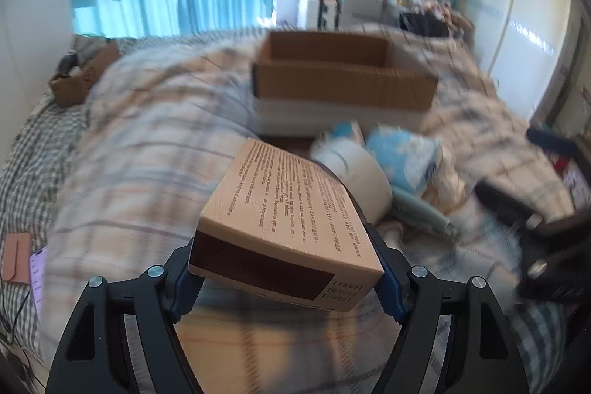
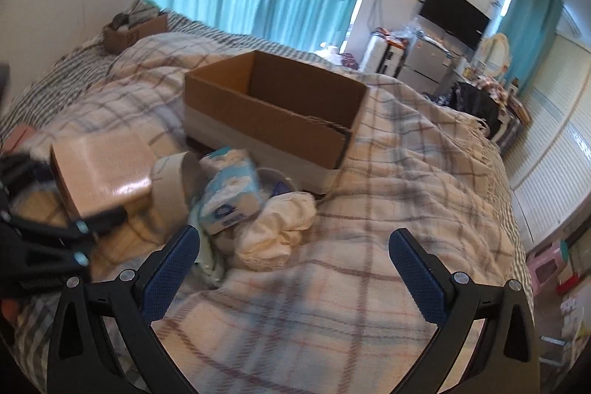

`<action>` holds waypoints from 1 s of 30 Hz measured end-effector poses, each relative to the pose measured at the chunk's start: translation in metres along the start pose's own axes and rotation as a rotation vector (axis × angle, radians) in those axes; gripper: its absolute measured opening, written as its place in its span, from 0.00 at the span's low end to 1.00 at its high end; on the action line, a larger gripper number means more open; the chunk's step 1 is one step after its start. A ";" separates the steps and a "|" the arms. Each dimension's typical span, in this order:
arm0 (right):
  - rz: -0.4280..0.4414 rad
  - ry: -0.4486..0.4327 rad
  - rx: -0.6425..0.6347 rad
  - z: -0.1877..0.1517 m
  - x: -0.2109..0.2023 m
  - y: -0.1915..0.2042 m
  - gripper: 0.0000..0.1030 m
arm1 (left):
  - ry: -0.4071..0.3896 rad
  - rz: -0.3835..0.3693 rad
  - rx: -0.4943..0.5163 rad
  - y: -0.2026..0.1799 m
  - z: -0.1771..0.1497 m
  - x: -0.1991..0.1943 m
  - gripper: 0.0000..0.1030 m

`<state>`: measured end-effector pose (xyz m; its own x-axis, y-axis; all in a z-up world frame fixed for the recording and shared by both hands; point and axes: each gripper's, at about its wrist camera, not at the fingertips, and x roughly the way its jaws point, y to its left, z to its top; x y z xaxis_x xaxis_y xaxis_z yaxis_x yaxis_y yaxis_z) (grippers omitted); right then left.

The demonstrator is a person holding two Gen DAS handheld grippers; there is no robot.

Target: Organize objects

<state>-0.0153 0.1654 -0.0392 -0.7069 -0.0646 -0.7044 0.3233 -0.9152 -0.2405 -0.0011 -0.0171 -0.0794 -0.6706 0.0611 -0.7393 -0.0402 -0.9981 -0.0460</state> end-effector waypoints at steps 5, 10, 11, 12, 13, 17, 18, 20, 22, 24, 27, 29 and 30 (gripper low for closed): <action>0.113 0.125 -0.136 0.007 0.027 0.037 1.00 | -0.004 -0.008 -0.063 0.025 0.009 0.000 0.62; 0.178 0.209 -0.139 0.002 0.049 0.049 0.76 | 0.077 -0.094 -0.111 0.038 0.001 0.023 0.63; 0.183 0.220 -0.131 0.002 0.052 0.048 0.67 | 0.073 -0.097 -0.108 0.038 0.000 0.023 0.64; 0.191 0.228 -0.118 0.001 0.055 0.047 0.63 | 0.073 -0.100 -0.104 0.037 -0.001 0.023 0.66; 0.201 0.234 -0.104 0.000 0.057 0.046 0.54 | 0.079 -0.107 -0.098 0.035 -0.001 0.025 0.68; 0.204 0.221 -0.076 0.002 0.055 0.042 0.25 | 0.079 -0.109 -0.091 0.032 -0.004 0.020 0.70; 0.218 0.211 -0.071 0.002 0.052 0.041 0.21 | 0.076 -0.112 -0.096 0.033 -0.004 0.018 0.70; 0.226 0.190 -0.063 0.003 0.047 0.038 0.13 | 0.071 -0.120 -0.108 0.035 -0.005 0.015 0.71; 0.230 0.155 -0.056 0.004 0.039 0.036 0.10 | 0.070 -0.123 -0.108 0.036 -0.007 0.011 0.72; 0.243 0.114 -0.045 0.006 0.026 0.031 0.09 | 0.066 -0.115 -0.095 0.035 -0.010 0.005 0.72; 0.258 0.052 -0.039 0.007 0.003 0.022 0.09 | 0.060 -0.096 -0.076 0.033 -0.011 -0.002 0.80; 0.261 0.009 -0.035 0.009 -0.011 0.016 0.09 | 0.048 -0.062 -0.069 0.033 -0.010 -0.008 0.84; 0.261 -0.009 -0.030 0.010 -0.018 0.011 0.09 | 0.048 -0.039 -0.068 0.034 -0.008 -0.010 0.84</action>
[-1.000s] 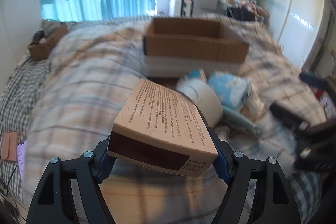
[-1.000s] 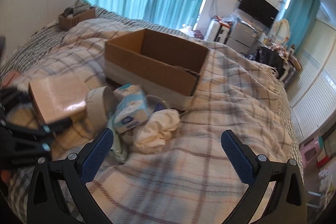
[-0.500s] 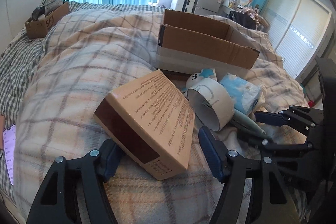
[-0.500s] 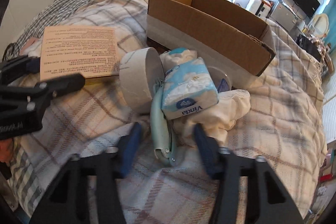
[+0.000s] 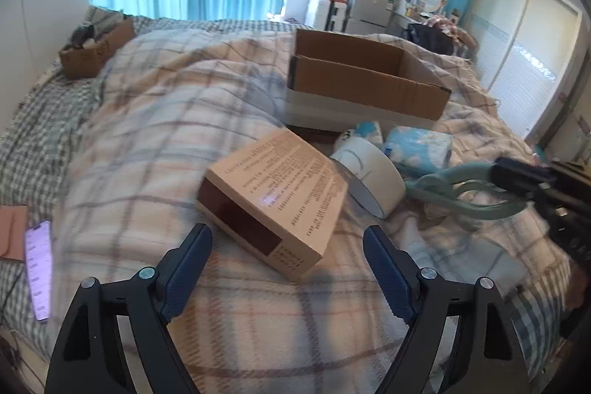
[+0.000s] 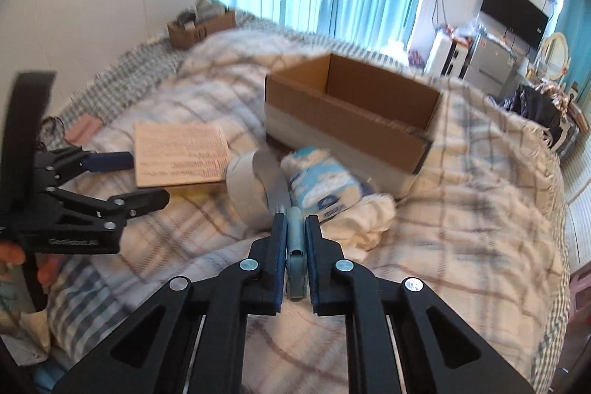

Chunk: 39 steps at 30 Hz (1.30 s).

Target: Organize objects

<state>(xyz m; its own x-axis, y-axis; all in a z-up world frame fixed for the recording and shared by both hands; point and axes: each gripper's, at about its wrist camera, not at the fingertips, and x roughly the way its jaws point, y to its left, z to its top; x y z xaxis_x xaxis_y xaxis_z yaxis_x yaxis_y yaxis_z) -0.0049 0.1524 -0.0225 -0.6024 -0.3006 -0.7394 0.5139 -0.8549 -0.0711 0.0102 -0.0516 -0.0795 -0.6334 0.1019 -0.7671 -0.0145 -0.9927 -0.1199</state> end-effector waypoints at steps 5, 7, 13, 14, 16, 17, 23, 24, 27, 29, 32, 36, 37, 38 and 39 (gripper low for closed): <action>-0.025 -0.096 -0.005 0.013 -0.034 -0.013 0.09 | -0.024 0.041 0.003 0.000 0.012 -0.015 0.84; -0.024 -0.120 -0.008 0.017 -0.042 -0.017 0.09 | -0.043 0.061 0.023 -0.003 0.016 -0.020 0.84; -0.019 -0.130 0.008 0.020 -0.042 -0.034 0.09 | 0.015 0.108 0.111 -0.010 0.019 0.006 0.96; -0.015 -0.130 0.013 0.019 -0.041 -0.036 0.09 | 0.034 0.097 0.116 -0.010 0.018 0.012 0.96; -0.007 -0.125 0.018 0.019 -0.039 -0.040 0.09 | 0.067 0.106 0.137 -0.011 0.017 0.022 0.96; -0.007 -0.124 0.018 0.019 -0.039 -0.042 0.09 | 0.082 0.119 0.153 -0.013 0.017 0.028 0.96; -0.021 -0.152 0.021 0.026 -0.046 -0.050 0.09 | 0.113 0.185 0.283 -0.033 0.023 0.051 0.92; -0.026 -0.154 0.022 0.028 -0.047 -0.051 0.09 | 0.117 0.188 0.304 -0.037 0.022 0.052 0.91; -0.039 -0.167 0.029 0.032 -0.053 -0.055 0.09 | 0.109 0.139 0.351 -0.047 0.021 0.051 0.89; -0.044 -0.174 0.032 0.034 -0.057 -0.057 0.09 | 0.090 0.133 0.356 -0.050 0.021 0.044 0.89; -0.051 -0.174 0.030 0.037 -0.058 -0.059 0.09 | 0.064 0.107 0.334 -0.051 0.026 0.030 0.88; -0.055 -0.169 0.038 0.041 -0.058 -0.064 0.09 | 0.023 0.099 0.325 -0.052 0.037 0.009 0.86; -0.058 -0.173 0.039 0.042 -0.059 -0.065 0.09 | 0.011 0.096 0.324 -0.052 0.040 0.004 0.86; -0.061 -0.180 0.040 0.044 -0.062 -0.065 0.09 | 0.000 0.091 0.322 -0.052 0.043 -0.001 0.86; -0.063 -0.190 0.042 0.046 -0.065 -0.065 0.09 | -0.008 0.084 0.323 -0.053 0.044 -0.005 0.86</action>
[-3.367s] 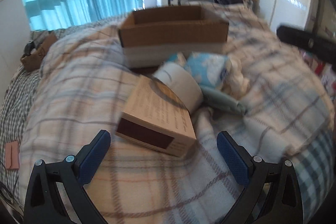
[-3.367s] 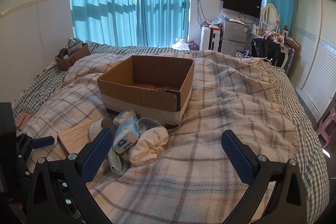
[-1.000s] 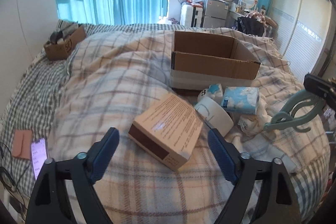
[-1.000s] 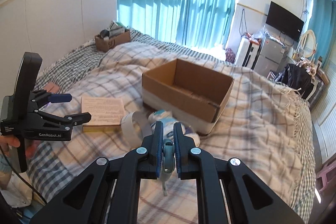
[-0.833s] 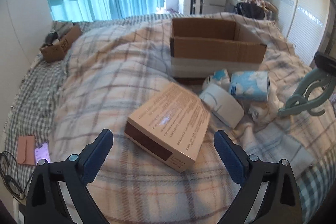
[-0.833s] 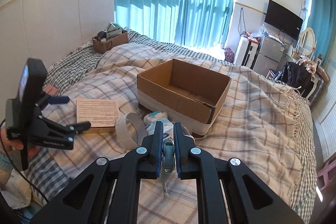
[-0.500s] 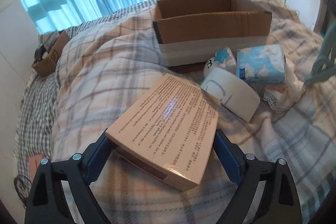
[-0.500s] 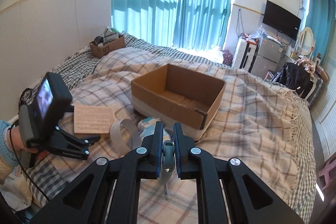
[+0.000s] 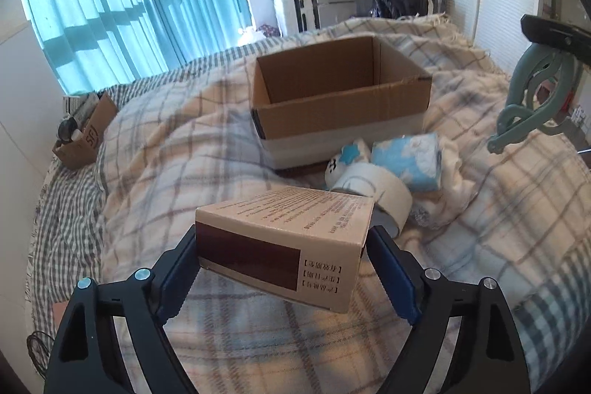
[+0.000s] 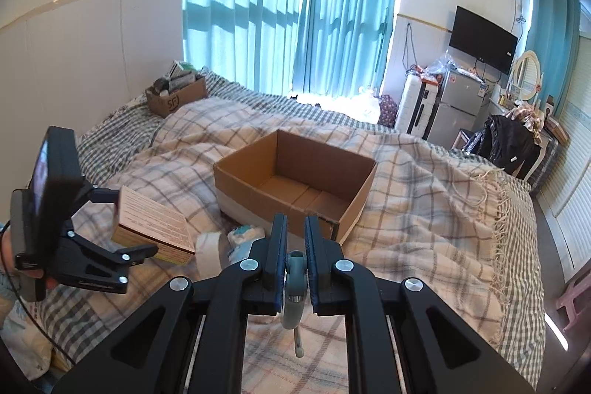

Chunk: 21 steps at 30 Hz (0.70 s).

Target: Organize objects

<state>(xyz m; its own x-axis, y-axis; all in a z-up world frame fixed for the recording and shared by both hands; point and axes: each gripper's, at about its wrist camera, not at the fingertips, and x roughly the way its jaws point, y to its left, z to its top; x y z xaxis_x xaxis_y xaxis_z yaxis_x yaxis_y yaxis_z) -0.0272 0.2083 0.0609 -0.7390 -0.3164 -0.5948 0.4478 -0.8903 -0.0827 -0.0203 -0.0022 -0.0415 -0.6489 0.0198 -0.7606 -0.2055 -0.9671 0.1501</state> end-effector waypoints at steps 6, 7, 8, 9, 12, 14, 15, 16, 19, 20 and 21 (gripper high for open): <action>-0.009 -0.031 -0.029 0.014 -0.009 0.002 0.09 | -0.045 -0.056 -0.055 0.012 0.021 -0.013 0.86; -0.011 -0.036 -0.034 0.018 -0.009 0.002 0.09 | -0.056 -0.061 -0.068 0.015 0.029 -0.014 0.86; -0.014 -0.044 -0.037 0.023 -0.009 0.002 0.09 | -0.066 -0.062 -0.068 0.015 0.035 -0.016 0.86; -0.015 -0.053 -0.040 0.029 -0.008 0.001 0.09 | -0.081 -0.060 -0.074 0.017 0.042 -0.017 0.86; -0.010 -0.076 -0.049 0.050 -0.001 -0.001 0.09 | -0.106 -0.071 -0.093 0.023 0.071 -0.017 0.86; -0.007 -0.086 -0.047 0.065 0.010 -0.005 0.09 | -0.128 -0.081 -0.110 0.029 0.092 -0.013 0.86; -0.004 -0.090 -0.042 0.071 0.016 -0.008 0.09 | -0.138 -0.082 -0.116 0.032 0.102 -0.010 0.86; -0.004 -0.095 -0.037 0.078 0.022 -0.010 0.09 | -0.147 -0.081 -0.121 0.035 0.113 -0.006 0.86; -0.006 -0.105 -0.015 0.099 0.047 -0.021 0.09 | -0.163 -0.089 -0.129 0.041 0.143 0.012 0.86; -0.006 -0.108 -0.009 0.107 0.058 -0.026 0.09 | -0.170 -0.089 -0.132 0.042 0.152 0.019 0.86; -0.009 -0.110 -0.006 0.112 0.066 -0.029 0.09 | -0.177 -0.089 -0.133 0.043 0.162 0.027 0.86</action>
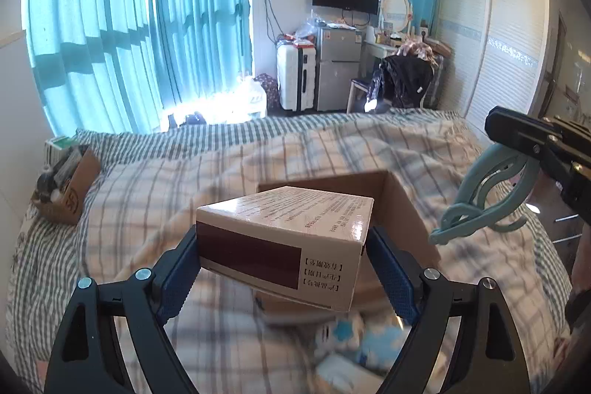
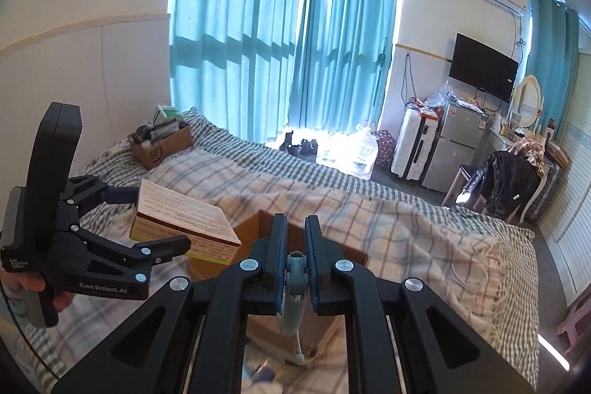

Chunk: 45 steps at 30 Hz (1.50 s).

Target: Organize objects

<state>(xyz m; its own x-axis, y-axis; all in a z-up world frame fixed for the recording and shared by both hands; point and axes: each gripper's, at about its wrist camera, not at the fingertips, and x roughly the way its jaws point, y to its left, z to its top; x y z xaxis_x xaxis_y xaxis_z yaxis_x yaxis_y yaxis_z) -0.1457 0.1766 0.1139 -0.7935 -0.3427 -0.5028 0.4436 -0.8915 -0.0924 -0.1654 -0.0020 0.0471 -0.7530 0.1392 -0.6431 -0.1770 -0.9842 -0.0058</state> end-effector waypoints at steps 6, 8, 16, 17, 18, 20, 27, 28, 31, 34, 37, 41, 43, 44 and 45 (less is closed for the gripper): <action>-0.015 0.028 -0.029 0.015 0.067 -0.013 0.09 | 0.015 -0.027 0.012 -0.001 0.027 0.060 0.86; -0.018 0.042 -0.025 0.011 0.091 -0.018 0.09 | 0.036 -0.045 -0.002 -0.002 0.026 0.083 0.86; -0.012 0.140 0.059 -0.037 0.166 -0.054 0.09 | 0.141 -0.078 0.036 -0.012 -0.010 0.148 0.86; -0.023 0.144 0.064 -0.041 0.168 -0.058 0.09 | 0.145 -0.081 0.037 -0.014 -0.013 0.151 0.86; -0.029 0.147 0.066 -0.043 0.170 -0.059 0.09 | 0.152 -0.079 0.035 -0.013 -0.015 0.155 0.86; -0.024 0.156 0.072 -0.045 0.171 -0.062 0.09 | 0.171 -0.068 0.028 -0.011 -0.018 0.157 0.87; -0.052 0.103 0.106 -0.029 0.128 -0.056 0.20 | 0.137 -0.056 0.009 -0.011 -0.017 0.118 0.96; -0.058 0.093 0.118 -0.027 0.117 -0.057 0.35 | 0.123 -0.058 0.006 -0.011 -0.017 0.106 0.96; -0.047 0.073 0.159 -0.024 0.086 -0.055 0.53 | 0.091 -0.040 -0.004 -0.007 -0.014 0.074 0.96; -0.054 0.062 0.142 -0.024 0.052 -0.048 0.66 | 0.054 -0.032 -0.032 -0.005 -0.013 0.044 1.00; -0.064 0.040 0.121 -0.028 0.017 -0.038 0.76 | 0.023 -0.022 -0.061 -0.006 -0.022 0.013 1.00; -0.063 0.040 0.135 -0.047 -0.013 -0.028 0.86 | 0.028 -0.002 -0.082 -0.007 -0.044 -0.003 1.00; -0.075 0.052 0.113 -0.067 -0.019 -0.016 0.86 | 0.038 0.005 -0.107 -0.008 -0.059 -0.005 1.00; -0.080 0.063 0.096 -0.080 -0.020 -0.009 0.86 | 0.045 0.013 -0.120 -0.007 -0.066 -0.005 1.00; -0.089 0.072 0.087 -0.090 -0.018 -0.004 0.86 | 0.049 0.027 -0.137 -0.007 -0.075 -0.006 1.00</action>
<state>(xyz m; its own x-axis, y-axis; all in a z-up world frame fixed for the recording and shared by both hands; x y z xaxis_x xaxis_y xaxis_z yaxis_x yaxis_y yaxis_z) -0.0952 0.2132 0.0461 -0.7950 -0.2414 -0.5565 0.3321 -0.9409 -0.0663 -0.1124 -0.0044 -0.0063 -0.7236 0.1100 -0.6814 -0.0662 -0.9937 -0.0901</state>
